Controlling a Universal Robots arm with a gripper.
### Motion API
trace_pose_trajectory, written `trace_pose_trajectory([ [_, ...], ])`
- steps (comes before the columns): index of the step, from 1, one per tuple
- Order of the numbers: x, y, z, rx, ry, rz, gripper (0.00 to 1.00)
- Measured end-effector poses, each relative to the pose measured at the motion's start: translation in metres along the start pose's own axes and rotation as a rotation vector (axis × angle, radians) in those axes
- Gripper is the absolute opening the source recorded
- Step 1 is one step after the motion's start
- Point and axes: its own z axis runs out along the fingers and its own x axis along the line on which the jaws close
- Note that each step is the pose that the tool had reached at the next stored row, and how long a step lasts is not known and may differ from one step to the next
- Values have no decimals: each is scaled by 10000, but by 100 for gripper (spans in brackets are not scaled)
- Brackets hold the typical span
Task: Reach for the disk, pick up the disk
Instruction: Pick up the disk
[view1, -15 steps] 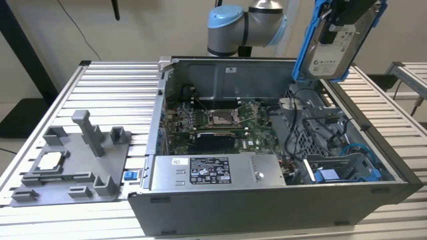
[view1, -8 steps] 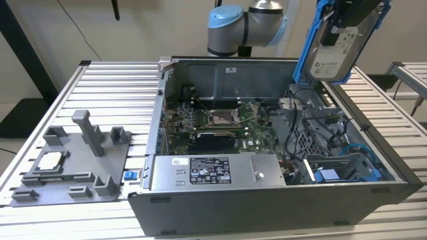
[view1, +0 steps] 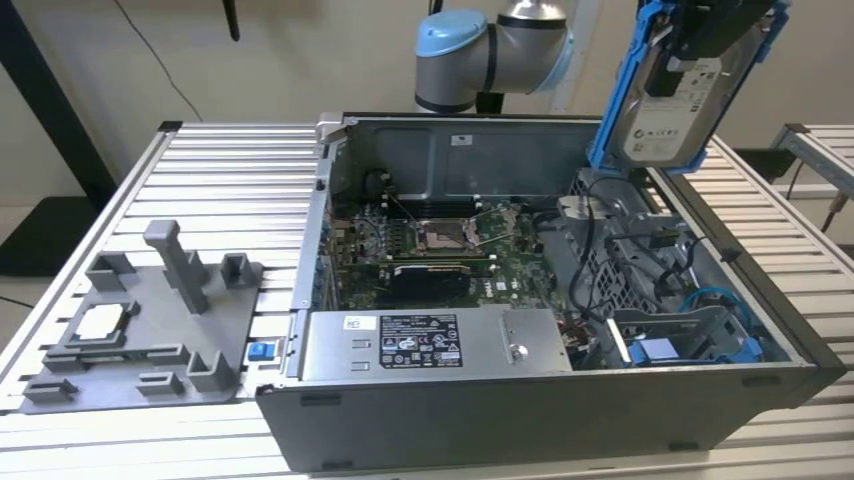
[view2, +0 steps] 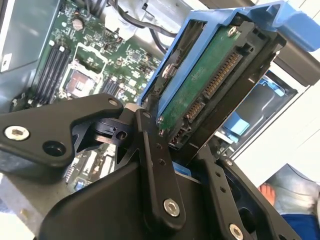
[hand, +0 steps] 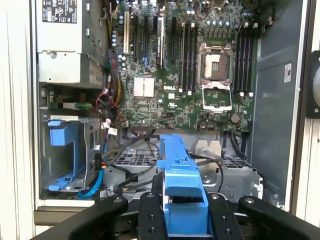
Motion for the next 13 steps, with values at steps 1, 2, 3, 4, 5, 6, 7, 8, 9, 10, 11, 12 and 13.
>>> trace_pose_trajectory([
  [1,13,1,0,0,0,0,0],
  [2,25,1,0,0,0,0,0],
  [3,40,2,0,0,-1,1,0],
  [4,54,3,-1,0,-1,1,0],
  [5,69,3,-1,0,-1,1,0],
  [6,87,4,-1,0,0,1,0],
  [7,111,5,-1,0,-1,1,0],
  [8,134,6,-2,0,-1,1,0],
  [9,156,8,-2,0,-1,1,0],
  [10,182,9,-3,0,0,0,0],
  [11,207,11,-4,-1,0,0,0],
  [12,233,12,-4,-1,0,0,0],
  [13,258,15,-5,-1,-1,1,0],
])
